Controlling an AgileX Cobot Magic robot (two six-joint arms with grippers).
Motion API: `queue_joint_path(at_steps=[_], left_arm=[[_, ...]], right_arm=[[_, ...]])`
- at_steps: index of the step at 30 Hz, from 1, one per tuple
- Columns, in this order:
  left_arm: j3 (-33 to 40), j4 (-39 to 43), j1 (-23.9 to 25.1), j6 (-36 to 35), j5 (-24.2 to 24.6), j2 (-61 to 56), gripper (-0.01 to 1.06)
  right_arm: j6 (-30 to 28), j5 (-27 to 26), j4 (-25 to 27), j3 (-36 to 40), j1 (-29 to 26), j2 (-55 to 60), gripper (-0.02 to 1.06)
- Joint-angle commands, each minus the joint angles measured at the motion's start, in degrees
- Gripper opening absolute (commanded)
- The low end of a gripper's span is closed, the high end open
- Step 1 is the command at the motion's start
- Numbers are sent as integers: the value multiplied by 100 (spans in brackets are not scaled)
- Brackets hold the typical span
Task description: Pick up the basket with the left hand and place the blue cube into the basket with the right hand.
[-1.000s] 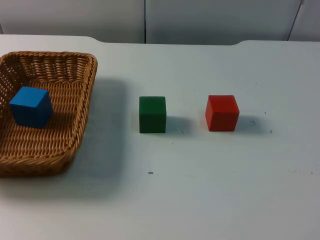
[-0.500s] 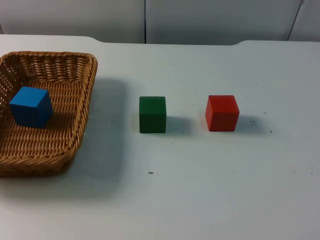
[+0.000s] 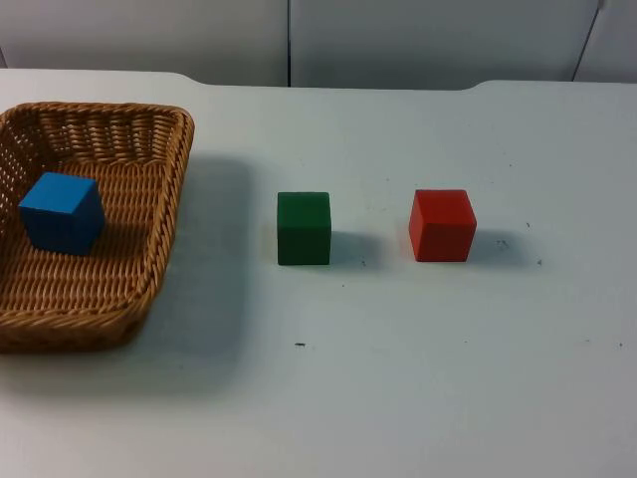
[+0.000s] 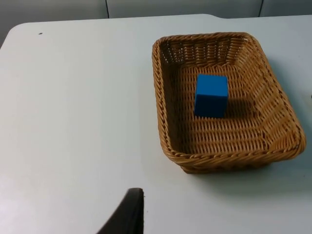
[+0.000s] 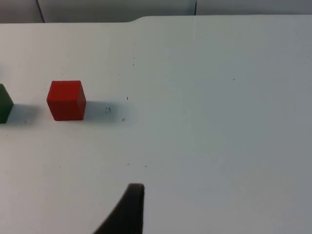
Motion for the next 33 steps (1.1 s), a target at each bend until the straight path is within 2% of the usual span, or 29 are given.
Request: queue_joint_path(at_steps=[1,30,33], left_arm=[[11,0,-40,-4,-14,-20,105],[11,-11,-162,-4,-14,-20,105],[11,-11,-162,-4,-14,-20,105]], right_arm=[[20,-31,-60,54,-33,-18,105],[20,-31,-60,54,-33,-18,105],[20,-31,-60,54,-201,-18,105]])
